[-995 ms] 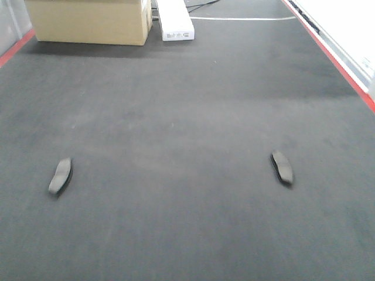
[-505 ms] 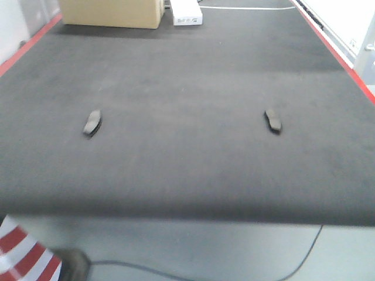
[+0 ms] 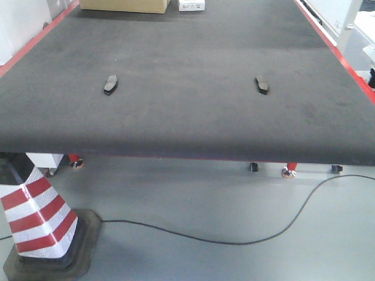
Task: Move and align brake pads A on conveyor
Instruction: 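Back the base away from the conveyor belt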
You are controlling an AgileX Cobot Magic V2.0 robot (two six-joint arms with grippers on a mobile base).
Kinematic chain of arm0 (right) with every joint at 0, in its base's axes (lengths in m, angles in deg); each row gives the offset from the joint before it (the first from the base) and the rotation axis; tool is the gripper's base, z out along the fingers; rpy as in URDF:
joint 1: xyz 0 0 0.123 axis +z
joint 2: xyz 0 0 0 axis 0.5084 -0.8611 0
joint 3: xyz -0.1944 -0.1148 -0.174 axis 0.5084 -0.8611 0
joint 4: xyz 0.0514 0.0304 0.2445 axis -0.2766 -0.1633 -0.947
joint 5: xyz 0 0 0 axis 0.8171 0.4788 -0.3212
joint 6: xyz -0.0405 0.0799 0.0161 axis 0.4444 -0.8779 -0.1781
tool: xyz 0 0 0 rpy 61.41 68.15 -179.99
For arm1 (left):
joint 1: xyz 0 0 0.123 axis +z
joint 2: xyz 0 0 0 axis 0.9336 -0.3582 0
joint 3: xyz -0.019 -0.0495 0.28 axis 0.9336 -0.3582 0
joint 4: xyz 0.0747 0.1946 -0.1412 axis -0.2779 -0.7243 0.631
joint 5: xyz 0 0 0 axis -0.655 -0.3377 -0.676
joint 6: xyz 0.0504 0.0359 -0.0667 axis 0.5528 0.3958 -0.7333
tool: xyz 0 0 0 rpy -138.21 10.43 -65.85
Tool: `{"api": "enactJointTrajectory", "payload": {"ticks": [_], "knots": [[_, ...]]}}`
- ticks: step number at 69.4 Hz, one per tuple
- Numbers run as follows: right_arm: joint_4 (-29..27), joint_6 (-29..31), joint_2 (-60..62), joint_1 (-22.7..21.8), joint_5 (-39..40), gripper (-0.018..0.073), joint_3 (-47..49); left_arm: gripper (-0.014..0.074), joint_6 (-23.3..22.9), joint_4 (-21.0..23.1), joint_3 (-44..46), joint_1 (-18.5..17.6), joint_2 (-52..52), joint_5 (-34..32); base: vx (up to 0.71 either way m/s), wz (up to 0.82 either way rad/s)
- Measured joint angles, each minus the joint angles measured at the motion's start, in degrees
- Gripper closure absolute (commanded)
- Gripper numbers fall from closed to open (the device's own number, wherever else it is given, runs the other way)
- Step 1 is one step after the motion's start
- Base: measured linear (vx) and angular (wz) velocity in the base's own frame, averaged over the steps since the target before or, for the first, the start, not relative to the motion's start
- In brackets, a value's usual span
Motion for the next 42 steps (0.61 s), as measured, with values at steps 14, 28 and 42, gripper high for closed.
{"api": "enactJointTrajectory", "payload": {"ticks": [14,28,42], "knots": [[0.00,0.00,0.00,0.00,0.00,0.0180,0.00,0.0153,0.00,0.00,0.00,0.00,0.00,0.04,-0.24,-0.08],[0.00,0.00,0.00,0.00,0.00,0.0180,0.00,0.0153,0.00,-0.04,0.00,0.00,0.00,0.06,-0.14,-0.17],[0.00,0.00,0.00,0.00,0.00,0.0180,0.00,0.0153,0.00,-0.04,0.00,0.00,0.00,0.06,-0.12,-0.48]]}}
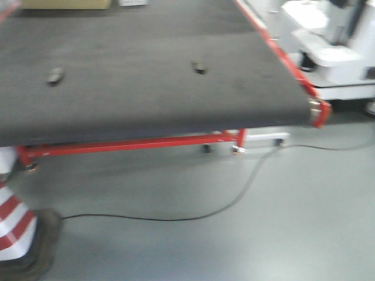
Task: Move and align brake pads A on conveyor
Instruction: 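Back the base away from the conveyor belt, then drive the base along the yellow floor line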
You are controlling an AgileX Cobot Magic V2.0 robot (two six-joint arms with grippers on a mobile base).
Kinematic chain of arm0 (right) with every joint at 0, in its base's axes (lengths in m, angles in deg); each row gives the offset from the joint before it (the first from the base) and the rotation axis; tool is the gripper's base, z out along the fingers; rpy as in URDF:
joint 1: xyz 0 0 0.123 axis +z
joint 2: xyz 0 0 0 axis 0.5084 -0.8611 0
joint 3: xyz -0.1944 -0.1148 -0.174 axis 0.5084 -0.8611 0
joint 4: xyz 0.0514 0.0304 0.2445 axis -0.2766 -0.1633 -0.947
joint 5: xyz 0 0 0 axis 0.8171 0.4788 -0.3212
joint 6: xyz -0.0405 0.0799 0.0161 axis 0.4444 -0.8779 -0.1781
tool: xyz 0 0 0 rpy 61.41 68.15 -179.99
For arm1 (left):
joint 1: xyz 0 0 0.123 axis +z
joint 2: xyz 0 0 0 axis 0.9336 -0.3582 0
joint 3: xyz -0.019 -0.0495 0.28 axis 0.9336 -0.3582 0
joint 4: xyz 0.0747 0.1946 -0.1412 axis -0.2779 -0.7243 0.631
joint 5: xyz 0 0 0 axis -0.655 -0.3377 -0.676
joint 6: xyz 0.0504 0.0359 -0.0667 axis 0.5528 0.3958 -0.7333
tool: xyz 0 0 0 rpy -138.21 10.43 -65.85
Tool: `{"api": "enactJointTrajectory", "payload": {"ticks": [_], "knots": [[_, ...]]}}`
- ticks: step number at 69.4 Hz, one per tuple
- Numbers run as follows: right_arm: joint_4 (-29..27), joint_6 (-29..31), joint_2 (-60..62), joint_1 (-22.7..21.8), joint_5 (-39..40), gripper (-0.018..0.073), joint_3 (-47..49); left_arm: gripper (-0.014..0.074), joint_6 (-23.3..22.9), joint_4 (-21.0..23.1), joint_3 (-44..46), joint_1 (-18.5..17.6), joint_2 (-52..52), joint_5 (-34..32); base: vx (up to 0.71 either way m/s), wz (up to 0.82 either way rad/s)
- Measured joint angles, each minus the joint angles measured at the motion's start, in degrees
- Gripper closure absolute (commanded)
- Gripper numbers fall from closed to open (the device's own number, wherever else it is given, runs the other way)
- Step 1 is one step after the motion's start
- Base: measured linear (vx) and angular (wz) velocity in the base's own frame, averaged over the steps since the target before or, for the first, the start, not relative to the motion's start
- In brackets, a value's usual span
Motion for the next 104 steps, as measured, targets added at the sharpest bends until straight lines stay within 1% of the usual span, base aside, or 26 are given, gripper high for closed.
{"api": "enactJointTrajectory", "payload": {"ticks": [104], "knots": [[0.00,0.00,0.00,0.00,0.00,0.0180,0.00,0.0153,0.00,0.00,0.00,0.00,0.00,0.00,-0.15,-0.76]]}}
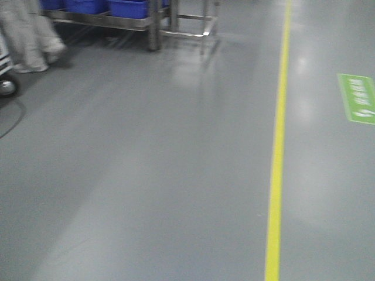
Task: Move and align brake pads A on conveyor
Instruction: 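Drive the base along the yellow floor line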
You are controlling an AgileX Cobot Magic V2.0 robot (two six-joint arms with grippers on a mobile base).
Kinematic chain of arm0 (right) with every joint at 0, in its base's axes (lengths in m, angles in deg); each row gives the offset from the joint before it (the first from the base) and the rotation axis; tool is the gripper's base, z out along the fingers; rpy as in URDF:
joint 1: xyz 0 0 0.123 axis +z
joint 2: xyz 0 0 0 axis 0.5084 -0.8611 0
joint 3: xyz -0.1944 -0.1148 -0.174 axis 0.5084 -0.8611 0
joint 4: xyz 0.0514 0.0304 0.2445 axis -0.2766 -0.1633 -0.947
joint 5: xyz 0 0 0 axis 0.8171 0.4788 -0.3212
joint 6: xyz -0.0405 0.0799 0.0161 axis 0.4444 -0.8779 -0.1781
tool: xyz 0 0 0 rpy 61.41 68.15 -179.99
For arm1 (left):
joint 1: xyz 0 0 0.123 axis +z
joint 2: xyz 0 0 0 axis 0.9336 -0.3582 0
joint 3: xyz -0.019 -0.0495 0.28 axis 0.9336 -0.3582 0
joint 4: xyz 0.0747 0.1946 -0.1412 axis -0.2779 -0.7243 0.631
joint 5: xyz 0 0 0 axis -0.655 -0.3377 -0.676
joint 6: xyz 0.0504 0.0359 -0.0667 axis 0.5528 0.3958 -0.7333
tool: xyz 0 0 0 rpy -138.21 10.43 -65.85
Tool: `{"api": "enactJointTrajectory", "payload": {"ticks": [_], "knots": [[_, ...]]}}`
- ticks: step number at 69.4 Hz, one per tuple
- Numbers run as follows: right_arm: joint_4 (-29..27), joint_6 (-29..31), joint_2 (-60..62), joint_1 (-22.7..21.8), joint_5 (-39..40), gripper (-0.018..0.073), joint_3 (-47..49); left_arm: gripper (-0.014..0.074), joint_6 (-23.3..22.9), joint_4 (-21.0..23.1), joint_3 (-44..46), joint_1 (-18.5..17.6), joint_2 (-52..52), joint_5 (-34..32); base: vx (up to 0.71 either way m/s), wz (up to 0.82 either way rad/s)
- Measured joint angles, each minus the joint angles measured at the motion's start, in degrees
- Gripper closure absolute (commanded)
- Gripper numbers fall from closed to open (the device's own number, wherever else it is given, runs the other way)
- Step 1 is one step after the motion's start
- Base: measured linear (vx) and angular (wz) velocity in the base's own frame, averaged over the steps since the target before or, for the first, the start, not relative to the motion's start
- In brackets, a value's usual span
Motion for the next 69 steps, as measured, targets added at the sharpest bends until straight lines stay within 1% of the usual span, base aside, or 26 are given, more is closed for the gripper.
{"api": "enactJointTrajectory", "payload": {"ticks": [23,42,56,69], "knots": [[0.00,0.00,0.00,0.00,0.00,0.0180,0.00,0.0153,0.00,0.00,0.00,-0.50,0.00,0.00,-0.03,-0.69],[0.00,0.00,0.00,0.00,0.00,0.0180,0.00,0.0153,0.00,0.00,0.00,-0.65,0.00,0.05,0.05,-0.54],[0.00,0.00,0.00,0.00,0.00,0.0180,0.00,0.0153,0.00,0.05,0.00,-0.65,0.00,0.05,0.15,-0.28],[0.00,0.00,0.00,0.00,0.00,0.0180,0.00,0.0153,0.00,0.05,0.00,-0.65,0.00,0.05,0.23,0.08]]}}
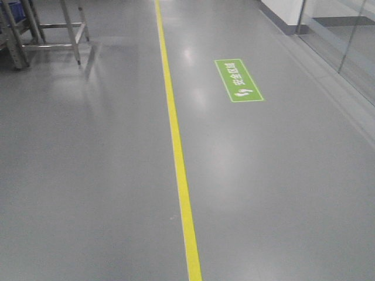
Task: Move and align brake pads A on conveyor
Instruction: 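Drive the base along the yellow floor line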
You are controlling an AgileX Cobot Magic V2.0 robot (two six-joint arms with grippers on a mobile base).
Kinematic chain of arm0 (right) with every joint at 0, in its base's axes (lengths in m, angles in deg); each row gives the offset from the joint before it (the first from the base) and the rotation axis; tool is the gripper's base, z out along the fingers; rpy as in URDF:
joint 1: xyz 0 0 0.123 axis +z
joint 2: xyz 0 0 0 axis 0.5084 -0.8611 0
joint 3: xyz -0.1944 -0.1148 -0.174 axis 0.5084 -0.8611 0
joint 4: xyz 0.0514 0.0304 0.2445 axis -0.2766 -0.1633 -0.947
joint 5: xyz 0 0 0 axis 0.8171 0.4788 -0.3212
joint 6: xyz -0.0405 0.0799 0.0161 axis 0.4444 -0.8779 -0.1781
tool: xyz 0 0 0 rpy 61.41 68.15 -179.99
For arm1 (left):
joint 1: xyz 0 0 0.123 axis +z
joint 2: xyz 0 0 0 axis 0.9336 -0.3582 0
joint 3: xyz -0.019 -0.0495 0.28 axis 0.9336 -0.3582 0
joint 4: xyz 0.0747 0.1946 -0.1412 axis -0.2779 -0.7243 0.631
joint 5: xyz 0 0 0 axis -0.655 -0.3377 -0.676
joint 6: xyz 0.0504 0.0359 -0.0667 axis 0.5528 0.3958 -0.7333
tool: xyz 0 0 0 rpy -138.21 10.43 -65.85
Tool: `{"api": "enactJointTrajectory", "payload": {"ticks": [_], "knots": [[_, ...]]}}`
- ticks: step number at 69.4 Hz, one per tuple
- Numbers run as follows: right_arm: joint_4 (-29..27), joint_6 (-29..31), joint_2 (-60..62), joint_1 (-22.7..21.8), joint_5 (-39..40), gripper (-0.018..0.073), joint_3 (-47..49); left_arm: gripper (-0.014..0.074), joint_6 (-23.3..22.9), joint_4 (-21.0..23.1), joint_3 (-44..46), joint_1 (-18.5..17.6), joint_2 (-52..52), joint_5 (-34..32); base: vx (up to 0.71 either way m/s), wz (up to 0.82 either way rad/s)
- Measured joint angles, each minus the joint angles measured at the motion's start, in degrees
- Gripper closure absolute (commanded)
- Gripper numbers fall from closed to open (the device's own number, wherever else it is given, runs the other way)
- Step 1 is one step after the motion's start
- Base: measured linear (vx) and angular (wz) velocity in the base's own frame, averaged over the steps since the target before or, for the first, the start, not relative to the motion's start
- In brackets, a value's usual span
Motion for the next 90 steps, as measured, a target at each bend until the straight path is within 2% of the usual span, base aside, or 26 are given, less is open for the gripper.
{"api": "enactJointTrajectory", "payload": {"ticks": [39,90], "knots": [[0.00,0.00,0.00,0.00,0.00,0.0180,0.00,0.0153,0.00,0.00,0.00,0.00,0.00,0.00,0.42,0.28],[0.00,0.00,0.00,0.00,0.00,0.0180,0.00,0.0153,0.00,0.00,0.00,0.00,0.00,0.00,0.65,-0.08]]}}
